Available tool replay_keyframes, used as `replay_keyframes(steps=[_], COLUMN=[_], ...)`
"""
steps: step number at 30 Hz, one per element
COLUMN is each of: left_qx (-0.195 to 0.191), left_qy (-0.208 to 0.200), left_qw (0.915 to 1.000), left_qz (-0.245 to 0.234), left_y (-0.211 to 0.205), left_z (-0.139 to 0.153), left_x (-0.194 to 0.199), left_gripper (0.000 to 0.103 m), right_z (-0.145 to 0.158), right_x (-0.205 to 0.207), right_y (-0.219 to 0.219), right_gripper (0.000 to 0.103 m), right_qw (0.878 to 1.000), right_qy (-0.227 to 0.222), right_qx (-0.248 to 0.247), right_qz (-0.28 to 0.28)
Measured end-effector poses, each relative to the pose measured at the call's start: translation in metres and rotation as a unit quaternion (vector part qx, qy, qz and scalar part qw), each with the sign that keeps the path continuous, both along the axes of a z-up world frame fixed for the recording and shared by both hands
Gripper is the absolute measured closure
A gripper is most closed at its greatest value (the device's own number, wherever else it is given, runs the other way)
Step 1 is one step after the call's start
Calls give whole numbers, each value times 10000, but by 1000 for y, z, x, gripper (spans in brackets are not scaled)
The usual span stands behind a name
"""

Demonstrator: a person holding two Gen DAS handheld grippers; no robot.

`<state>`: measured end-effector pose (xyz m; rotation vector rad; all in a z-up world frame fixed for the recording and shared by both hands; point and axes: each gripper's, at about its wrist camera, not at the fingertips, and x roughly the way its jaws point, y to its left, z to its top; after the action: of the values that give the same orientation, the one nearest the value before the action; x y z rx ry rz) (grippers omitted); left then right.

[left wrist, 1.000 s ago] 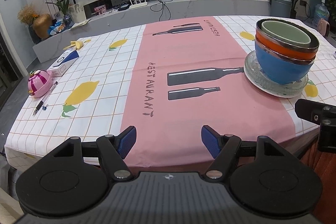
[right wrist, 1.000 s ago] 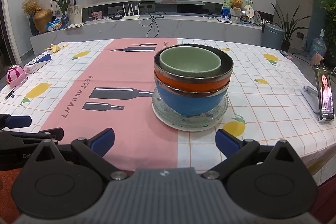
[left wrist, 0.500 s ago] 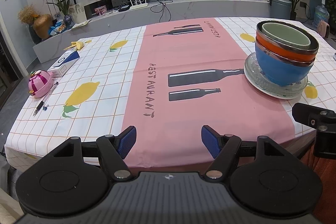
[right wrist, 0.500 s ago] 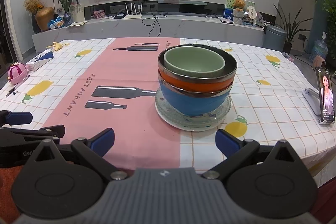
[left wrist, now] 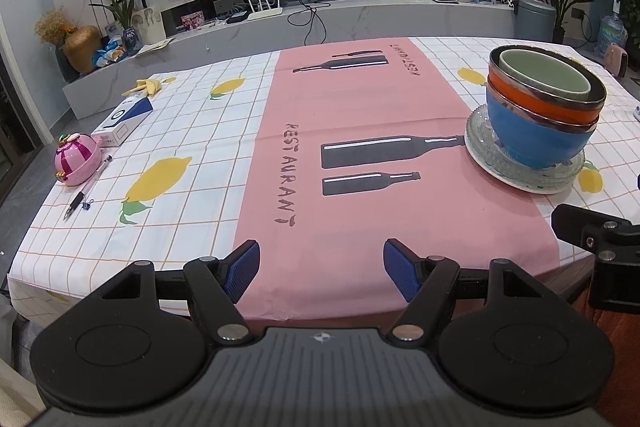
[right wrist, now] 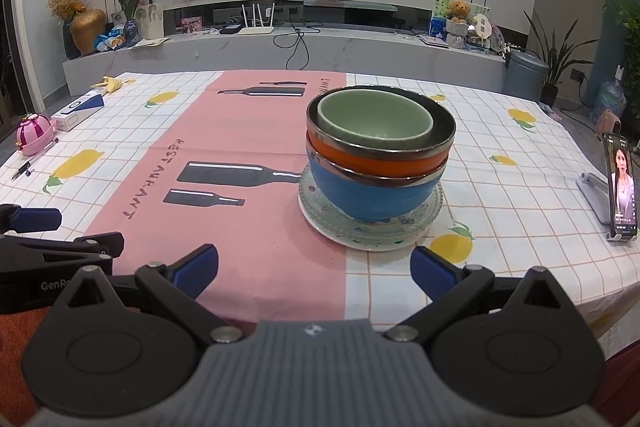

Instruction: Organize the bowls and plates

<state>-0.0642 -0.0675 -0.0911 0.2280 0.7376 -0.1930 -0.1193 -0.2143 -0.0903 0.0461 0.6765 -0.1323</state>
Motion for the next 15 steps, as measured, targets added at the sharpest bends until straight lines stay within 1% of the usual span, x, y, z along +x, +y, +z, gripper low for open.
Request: replay_keyframes(steps=[15], left_qx=[-22], left_qy=[1], left_qw=[10000], left_qz=[39], left_y=[2], left_z=[2], left_x=[0], left_gripper=[20], right_z=[0], right_x=[0], right_y=[2], right_gripper=[3], right_qw=[10000], right_qy=[6], right_qx=[-35], right_qz=[39])
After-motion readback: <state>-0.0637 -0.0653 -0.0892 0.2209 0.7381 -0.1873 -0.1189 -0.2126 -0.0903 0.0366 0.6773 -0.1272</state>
